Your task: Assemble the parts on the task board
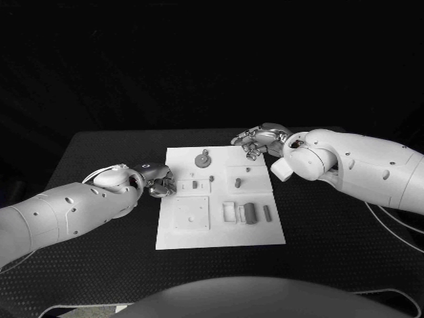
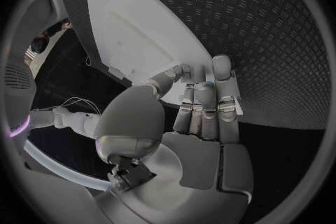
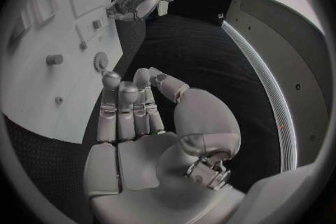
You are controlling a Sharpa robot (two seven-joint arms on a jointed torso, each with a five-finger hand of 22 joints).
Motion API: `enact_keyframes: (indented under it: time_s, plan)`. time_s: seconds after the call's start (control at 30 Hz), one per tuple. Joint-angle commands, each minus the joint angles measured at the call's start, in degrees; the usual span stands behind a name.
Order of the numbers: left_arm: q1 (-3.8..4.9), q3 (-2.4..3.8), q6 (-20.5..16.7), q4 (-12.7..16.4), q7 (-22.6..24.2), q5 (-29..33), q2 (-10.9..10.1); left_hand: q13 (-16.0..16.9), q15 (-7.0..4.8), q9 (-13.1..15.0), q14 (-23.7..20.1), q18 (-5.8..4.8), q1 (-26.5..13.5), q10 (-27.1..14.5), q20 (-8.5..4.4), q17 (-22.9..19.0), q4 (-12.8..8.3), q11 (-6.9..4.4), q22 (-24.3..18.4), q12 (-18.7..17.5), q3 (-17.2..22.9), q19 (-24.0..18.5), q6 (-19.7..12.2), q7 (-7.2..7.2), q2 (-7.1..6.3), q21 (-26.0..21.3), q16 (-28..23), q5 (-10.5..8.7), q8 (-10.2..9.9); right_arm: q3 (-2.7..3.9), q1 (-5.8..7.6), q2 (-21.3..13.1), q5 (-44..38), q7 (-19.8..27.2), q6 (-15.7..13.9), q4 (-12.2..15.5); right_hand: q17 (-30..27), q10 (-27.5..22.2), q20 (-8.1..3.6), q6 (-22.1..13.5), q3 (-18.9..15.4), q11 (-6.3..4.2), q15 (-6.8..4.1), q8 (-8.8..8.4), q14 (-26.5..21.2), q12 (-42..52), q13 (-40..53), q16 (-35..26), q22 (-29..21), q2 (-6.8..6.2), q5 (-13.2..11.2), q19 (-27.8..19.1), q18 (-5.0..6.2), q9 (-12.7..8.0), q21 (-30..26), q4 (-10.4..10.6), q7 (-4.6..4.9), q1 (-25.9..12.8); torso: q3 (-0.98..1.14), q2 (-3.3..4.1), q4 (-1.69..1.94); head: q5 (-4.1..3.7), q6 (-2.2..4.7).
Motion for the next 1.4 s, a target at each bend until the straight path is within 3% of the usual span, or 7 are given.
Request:
enact_keyframes:
  time_s: [0.03, 0.13, 0.23, 0.77, 0.93, 1.2, 1.4]
  plan:
    - [-0.12, -0.09, 1.7, 0.1, 0.2, 0.9, 0.0, -0.1, 0.02, 0.0, -0.5, 1.06, -0.3, -0.4, 0.00, -0.1, 0.3, 0.00, 1.4, 0.5, 0.1, -0.5, -0.1, 0.34, 0.82, 0.1, 0.3, 1.47, 0.1, 0.03, -0.04, 0.1, -0.2, 0.4, 0.9, 0.0, 0.1, 0.0, -0.39, -0.1, -0.4, 0.26, -0.46, -0.26, 0.1, 0.1, 0.1, -0.2, 0.6, -0.22, 0.3, 0.1, 0.75, -0.1, -0.2, 0.0, 0.45, 0.0, -0.01, 0.00, -0.02, 0.00, 0.01]
    - [-0.12, -0.06, 1.1, 0.1, 0.3, 1.6, -0.1, -0.2, -0.07, 0.0, -0.5, 1.18, 0.8, -0.3, -0.05, -0.1, -0.9, -0.12, 1.4, 0.9, 0.8, -0.4, 0.1, 0.22, 1.62, 0.4, 0.5, 1.99, 0.4, 0.03, -0.05, 0.1, -0.2, 0.4, 0.8, -0.1, 0.1, 0.0, -0.39, -0.1, -0.4, 0.26, -0.46, -0.26, 0.1, 0.1, 0.1, -0.2, 0.6, -0.20, 0.3, 0.1, 0.75, -0.1, -0.2, 0.0, 0.45, 0.0, -0.01, 0.01, -0.03, 0.04, 0.01]
    - [-0.12, -0.01, 0.3, 0.0, 0.3, 5.1, -0.3, -0.6, -0.17, 0.0, -0.3, 1.12, 2.3, 0.0, -0.05, -0.2, 0.1, -0.25, 1.3, 1.3, 4.9, -0.1, 0.5, 0.08, 0.21, 0.6, 0.6, -2.48, 0.7, 0.02, -0.05, 0.1, -0.3, 0.4, 0.6, -0.3, 0.1, 0.0, -0.39, -0.1, -0.4, 0.26, -0.46, -0.26, 0.1, 0.1, 0.1, -0.2, 0.6, -0.20, 0.3, 0.1, 0.75, -0.1, -0.2, 0.0, 0.45, 0.0, 0.00, 0.01, -0.05, 0.06, 0.01]
    - [0.38, 2.37, -2.9, 0.6, 4.8, 29.9, -1.8, -0.9, -0.42, 0.0, 0.0, 1.07, 2.5, 0.6, -0.27, -0.4, 0.6, -0.48, 1.4, 1.8, 6.4, 0.1, 1.1, -0.17, 0.77, 0.9, 0.7, -2.73, 1.2, 0.02, -0.05, 0.4, -9.8, 2.4, -2.7, 0.1, 0.1, -0.5, -0.37, -0.8, -0.7, 0.47, -0.31, -0.72, -0.2, 0.0, 0.0, -0.3, 0.6, -1.72, 0.3, 0.0, 0.75, -0.4, -0.4, -0.1, 0.67, 0.3, 0.04, -0.02, 0.04, 0.11, 0.01]
    - [1.29, 2.40, -0.6, 1.2, 4.3, 43.1, -2.3, -1.0, -0.42, 0.0, 0.0, 1.04, 2.3, 0.7, -0.26, -0.5, 0.6, -0.48, 1.4, 1.9, 6.4, 0.1, 1.0, -0.14, 0.94, 1.0, 0.6, -2.76, 1.2, 0.02, -0.05, 0.8, -19.3, 5.5, -6.0, 0.3, 0.2, -0.7, -0.40, -0.8, -0.7, 0.49, -0.29, -0.75, -0.4, 0.0, 0.1, -0.3, 0.6, -2.97, 0.3, -0.1, 0.75, -0.5, -0.4, -0.1, 0.69, 1.1, 0.05, 0.01, -0.06, 0.21, 0.01]
    - [1.87, 2.34, 7.0, 3.1, 2.4, 81.6, -1.8, -1.5, -0.25, 0.0, -0.9, 0.67, 0.7, 0.5, -0.13, -0.9, 0.3, -0.32, 1.3, 2.0, 5.9, -1.2, 0.7, 0.01, 2.01, 0.7, 0.1, -2.84, 1.3, -0.35, -0.04, 3.6, -42.2, 12.5, -14.5, 0.0, 0.2, -1.7, -0.15, -1.6, -1.0, 0.85, 0.07, -1.15, -1.2, -0.2, 0.1, -0.6, 0.6, -7.35, 0.3, -0.8, 0.75, -0.8, -0.7, -0.1, 1.04, 4.5, 0.13, 0.00, -0.04, 0.37, 0.81]
    - [1.82, 2.29, 10.8, 5.4, 3.1, 90.8, -1.2, -2.1, 0.00, -0.2, -2.2, 0.38, -1.1, -0.2, 0.06, -1.3, -0.6, -0.09, 1.3, 1.9, 5.2, -2.5, 0.1, 0.21, 3.31, 0.3, -0.2, -3.11, 1.2, -1.11, -0.38, 5.7, -47.8, 14.3, -19.4, -0.8, 0.2, -2.2, 0.13, -2.4, -1.4, 1.15, 0.37, -1.58, -1.6, -0.2, 0.1, -0.7, 0.6, -8.83, 0.3, -1.0, 0.75, -1.0, -0.8, 0.0, 1.36, 5.4, 0.11, 0.03, 0.07, 0.41, 1.37]
